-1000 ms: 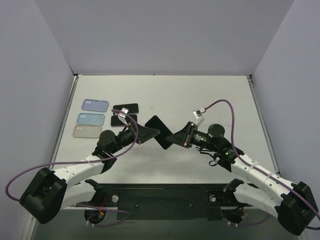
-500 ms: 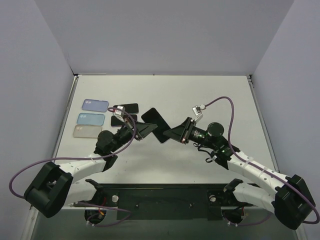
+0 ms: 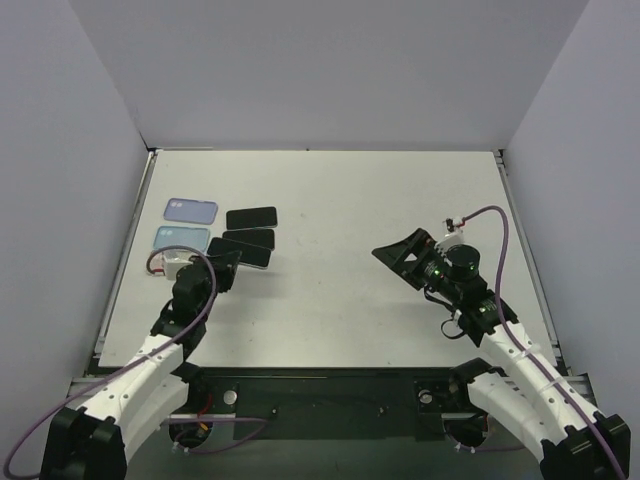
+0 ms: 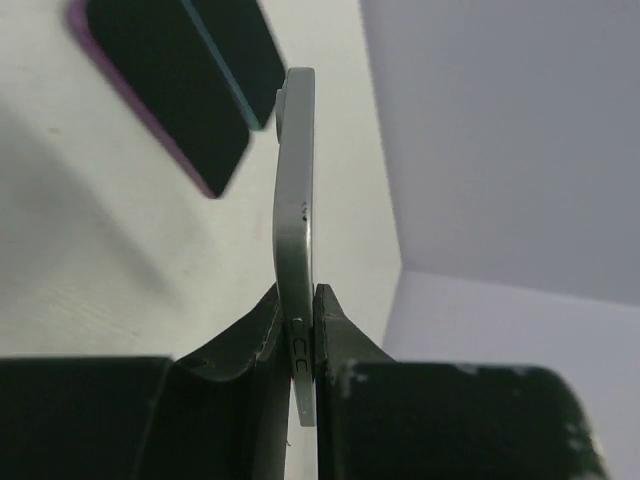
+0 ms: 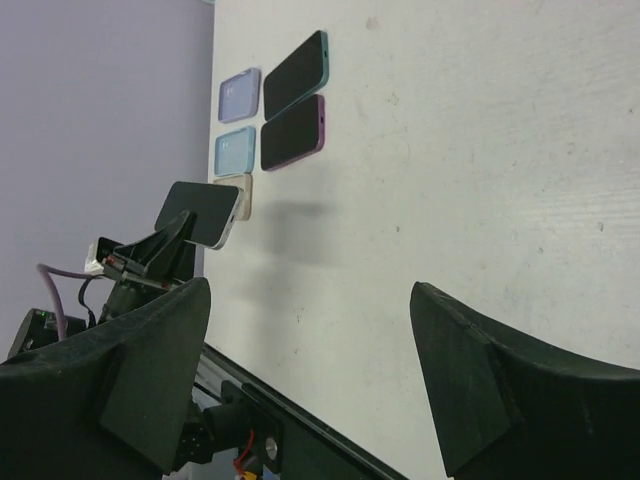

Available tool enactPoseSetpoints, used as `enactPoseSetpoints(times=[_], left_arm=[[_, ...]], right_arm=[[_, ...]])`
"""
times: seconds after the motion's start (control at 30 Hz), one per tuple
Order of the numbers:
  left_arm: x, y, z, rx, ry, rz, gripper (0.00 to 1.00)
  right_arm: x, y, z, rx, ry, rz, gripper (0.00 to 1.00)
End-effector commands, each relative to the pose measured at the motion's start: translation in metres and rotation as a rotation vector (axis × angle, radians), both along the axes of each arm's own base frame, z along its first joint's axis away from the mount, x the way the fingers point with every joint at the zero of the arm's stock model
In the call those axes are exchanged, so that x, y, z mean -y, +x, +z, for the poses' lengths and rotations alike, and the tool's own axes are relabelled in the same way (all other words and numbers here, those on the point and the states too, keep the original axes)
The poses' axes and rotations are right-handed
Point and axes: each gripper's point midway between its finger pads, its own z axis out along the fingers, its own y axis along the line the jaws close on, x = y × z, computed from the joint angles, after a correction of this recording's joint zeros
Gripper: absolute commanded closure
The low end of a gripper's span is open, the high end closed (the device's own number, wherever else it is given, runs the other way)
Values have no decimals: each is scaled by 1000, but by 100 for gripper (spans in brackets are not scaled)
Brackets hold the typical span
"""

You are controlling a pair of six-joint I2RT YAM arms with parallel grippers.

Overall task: Take the phone out of the phone case
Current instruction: Place the phone at the center of the board.

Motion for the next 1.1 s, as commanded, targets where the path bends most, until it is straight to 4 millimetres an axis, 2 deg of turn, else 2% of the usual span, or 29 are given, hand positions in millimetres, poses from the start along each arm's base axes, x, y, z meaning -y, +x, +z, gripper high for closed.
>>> enactPoseSetpoints(times=[0.0,0.13,0.17,0.27,0.37,0.57,0.73,0.87,1.07], left_arm=[[-30,5,-43,-154,-6,170,100],[-24,18,-62,-241,-89,176,100],[-22,23,-58,-221,-123,180,100],[-27,30,-64,-227,-124,220,100],[-32,34,-74,-254,-108,251,100],[-22,39,-108,-339,-181,247,100],[-22,48,-115,-344,-202,266,99],[-20,52,-122,-376,-191,268,89],[-15,46,-131,-421,-213,239,66]], right_arm=[[3,-7,-14,-30,-32,14,25],[-1,-7,-12,-31,-6,26,27],[-1,-8,-11,-29,-4,29,27],[1,-10,-12,-29,-2,25,27],[2,-12,-10,-18,6,21,27],[3,-12,-8,-16,9,22,27],[3,-13,-7,-16,12,23,27],[3,-13,-6,-13,13,22,27],[4,-14,-8,-14,12,19,27]])
